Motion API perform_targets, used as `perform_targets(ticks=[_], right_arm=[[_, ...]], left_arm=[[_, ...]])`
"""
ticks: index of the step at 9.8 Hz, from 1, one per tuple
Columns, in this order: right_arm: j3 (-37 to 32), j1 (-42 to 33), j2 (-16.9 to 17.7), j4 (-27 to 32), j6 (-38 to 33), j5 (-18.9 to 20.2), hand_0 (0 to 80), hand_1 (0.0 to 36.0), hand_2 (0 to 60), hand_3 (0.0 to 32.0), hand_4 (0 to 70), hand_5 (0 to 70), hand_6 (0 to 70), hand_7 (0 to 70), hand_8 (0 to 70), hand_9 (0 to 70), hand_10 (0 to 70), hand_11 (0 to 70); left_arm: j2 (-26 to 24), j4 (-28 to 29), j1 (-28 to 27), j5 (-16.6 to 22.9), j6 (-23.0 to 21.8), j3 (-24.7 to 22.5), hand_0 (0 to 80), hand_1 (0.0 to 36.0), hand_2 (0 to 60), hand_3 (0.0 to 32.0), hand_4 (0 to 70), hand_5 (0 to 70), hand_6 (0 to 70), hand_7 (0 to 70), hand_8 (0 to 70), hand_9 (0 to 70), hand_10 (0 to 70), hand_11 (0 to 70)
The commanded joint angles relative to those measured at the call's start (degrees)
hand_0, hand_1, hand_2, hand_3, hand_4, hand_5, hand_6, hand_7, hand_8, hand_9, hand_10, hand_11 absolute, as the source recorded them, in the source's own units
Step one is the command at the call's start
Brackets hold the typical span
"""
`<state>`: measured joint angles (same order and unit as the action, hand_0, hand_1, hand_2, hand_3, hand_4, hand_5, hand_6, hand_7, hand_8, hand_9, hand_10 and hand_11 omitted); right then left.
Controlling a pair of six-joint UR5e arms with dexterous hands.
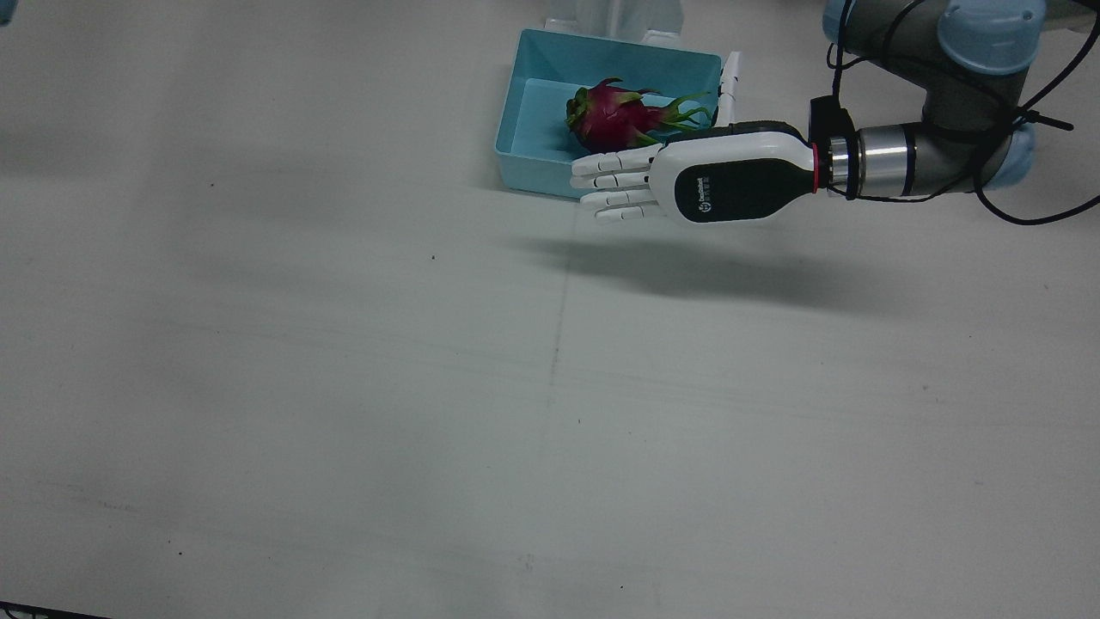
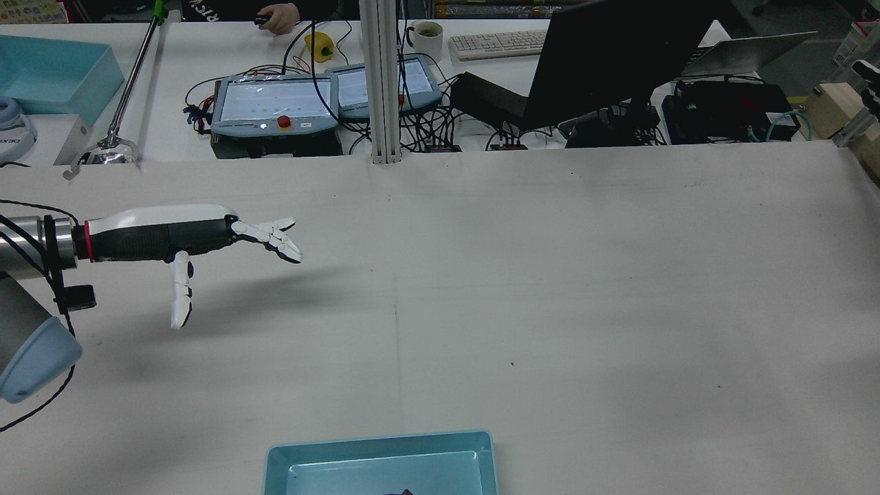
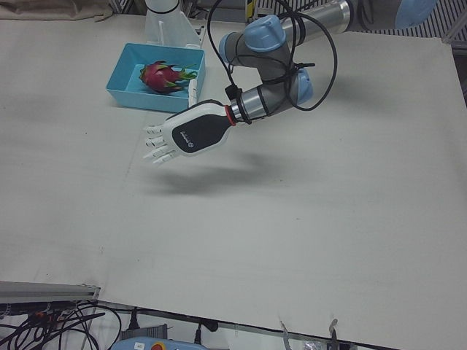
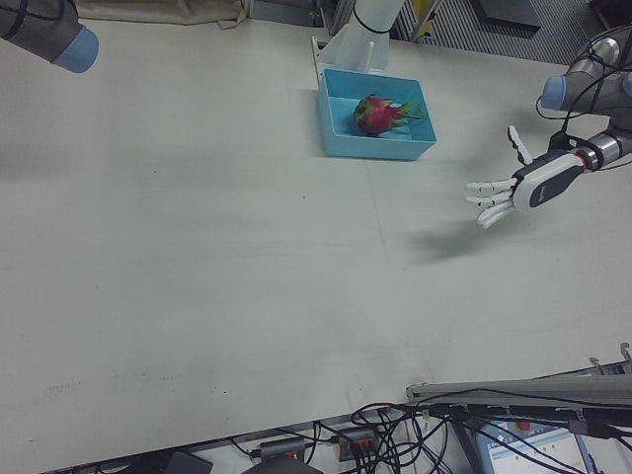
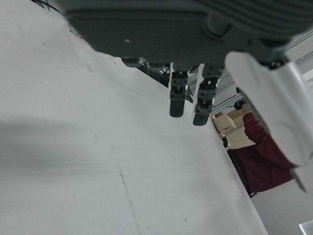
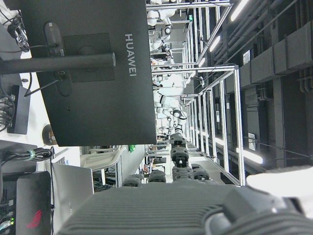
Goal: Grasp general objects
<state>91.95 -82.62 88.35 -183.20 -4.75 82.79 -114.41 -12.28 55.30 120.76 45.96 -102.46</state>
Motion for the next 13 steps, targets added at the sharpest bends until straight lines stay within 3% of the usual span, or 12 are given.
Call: perform_targets(ticks=[1, 6, 8, 9, 11, 13], right_arm=[[-0.02, 0.0, -0.02, -0.05, 0.0, 0.0, 0.0, 0.0, 0.0, 0.0, 0.0, 0.0, 0.0, 0.0, 0.0, 0.0, 0.0, 0.0], [-0.02, 0.0, -0.02, -0.05, 0.0, 0.0, 0.0, 0.0, 0.0, 0.0, 0.0, 0.0, 0.0, 0.0, 0.0, 0.0, 0.0, 0.0], [-0.02, 0.0, -0.02, 0.04, 0.0, 0.0, 0.0, 0.0, 0.0, 0.0, 0.0, 0.0, 0.0, 0.0, 0.0, 0.0, 0.0, 0.0], [-0.02, 0.0, -0.02, 0.04, 0.0, 0.0, 0.0, 0.0, 0.0, 0.0, 0.0, 0.0, 0.0, 0.0, 0.0, 0.0, 0.0, 0.0], [-0.02, 0.0, -0.02, 0.04, 0.0, 0.0, 0.0, 0.0, 0.0, 0.0, 0.0, 0.0, 0.0, 0.0, 0.0, 0.0, 0.0, 0.0], [-0.02, 0.0, -0.02, 0.04, 0.0, 0.0, 0.0, 0.0, 0.0, 0.0, 0.0, 0.0, 0.0, 0.0, 0.0, 0.0, 0.0, 0.0]], left_arm=[[-2.39, 5.14, 9.01, -0.52, -0.52, 6.64, 46.8, 4.6, 0.0, 0.0, 22.2, 12.1, 13.2, 30.4, 1.6, 4.6, 0.0, 0.0], [-0.82, 16.65, 16.33, -8.25, -2.01, 13.93, 46.0, 3.1, 0.0, 0.0, 22.5, 13.7, 14.7, 33.2, 3.5, 5.2, 0.0, 0.0], [4.26, 24.89, 16.24, -15.87, -4.9, 16.57, 45.9, 3.8, 0.0, 0.0, 22.0, 14.0, 15.2, 33.9, 3.3, 5.3, 0.0, 0.0], [6.37, 27.11, 16.33, -18.26, -4.22, 17.46, 46.0, 3.8, 0.0, 0.0, 22.8, 14.5, 16.1, 35.0, 3.7, 5.6, 0.0, 0.0], [9.29, 35.18, 16.07, -23.97, -4.39, 23.66, 45.2, 2.6, 0.0, 0.0, 22.9, 13.9, 18.2, 37.7, 7.0, 6.1, 0.0, 0.0], [9.47, 38.63, 16.5, -25.48, -3.17, 29.13, 45.1, 2.8, 0.0, 0.0, 24.2, 14.3, 19.9, 39.6, 7.5, 7.3, 0.7, 1.1]])
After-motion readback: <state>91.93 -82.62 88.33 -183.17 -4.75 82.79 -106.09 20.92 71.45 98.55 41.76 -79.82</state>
